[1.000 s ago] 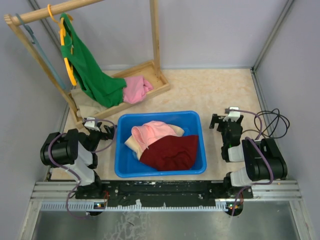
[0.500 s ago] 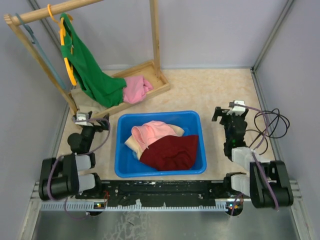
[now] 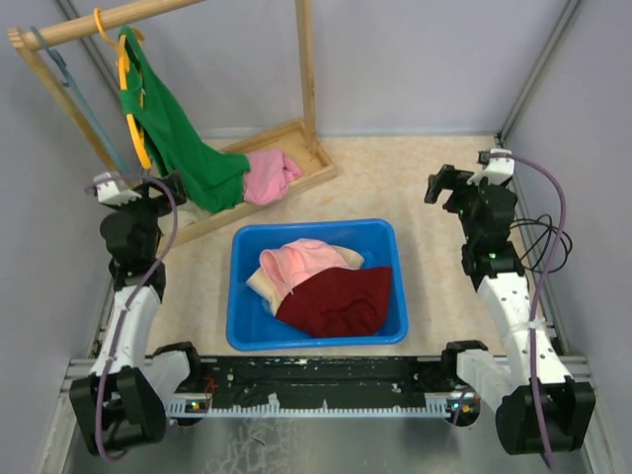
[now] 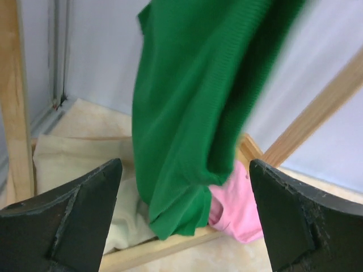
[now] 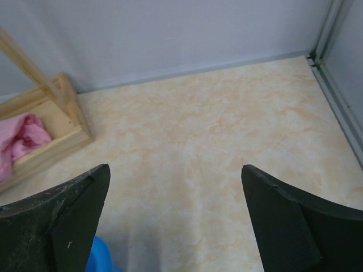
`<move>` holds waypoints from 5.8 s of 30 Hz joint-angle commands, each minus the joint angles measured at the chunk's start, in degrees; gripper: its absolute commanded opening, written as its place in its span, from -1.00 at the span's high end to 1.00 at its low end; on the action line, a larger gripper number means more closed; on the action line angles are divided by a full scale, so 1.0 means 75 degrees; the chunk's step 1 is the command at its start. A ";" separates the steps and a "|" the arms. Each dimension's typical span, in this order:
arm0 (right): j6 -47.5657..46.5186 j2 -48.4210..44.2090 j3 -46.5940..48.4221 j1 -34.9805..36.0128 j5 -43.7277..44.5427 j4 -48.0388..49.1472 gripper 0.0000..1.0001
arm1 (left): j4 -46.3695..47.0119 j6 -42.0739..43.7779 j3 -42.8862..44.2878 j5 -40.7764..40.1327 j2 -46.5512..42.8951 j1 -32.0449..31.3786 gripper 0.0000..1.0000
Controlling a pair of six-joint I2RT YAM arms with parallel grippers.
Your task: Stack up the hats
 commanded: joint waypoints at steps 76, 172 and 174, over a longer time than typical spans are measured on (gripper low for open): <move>0.1283 -0.0896 -0.0836 -0.0035 -0.2183 -0.1392 -0.99 | -0.8272 -0.1351 0.7820 -0.1166 0.9020 0.0496 0.65; 0.0086 0.2131 0.2104 0.1261 0.1711 -0.3404 0.26 | -0.7666 -0.1848 0.0623 0.3982 -0.0201 -0.0359 -0.97; 0.0204 0.1565 0.2063 0.1435 0.1707 -0.3760 0.28 | -0.7462 -0.2012 0.0437 0.3756 -0.0166 -0.0751 -0.94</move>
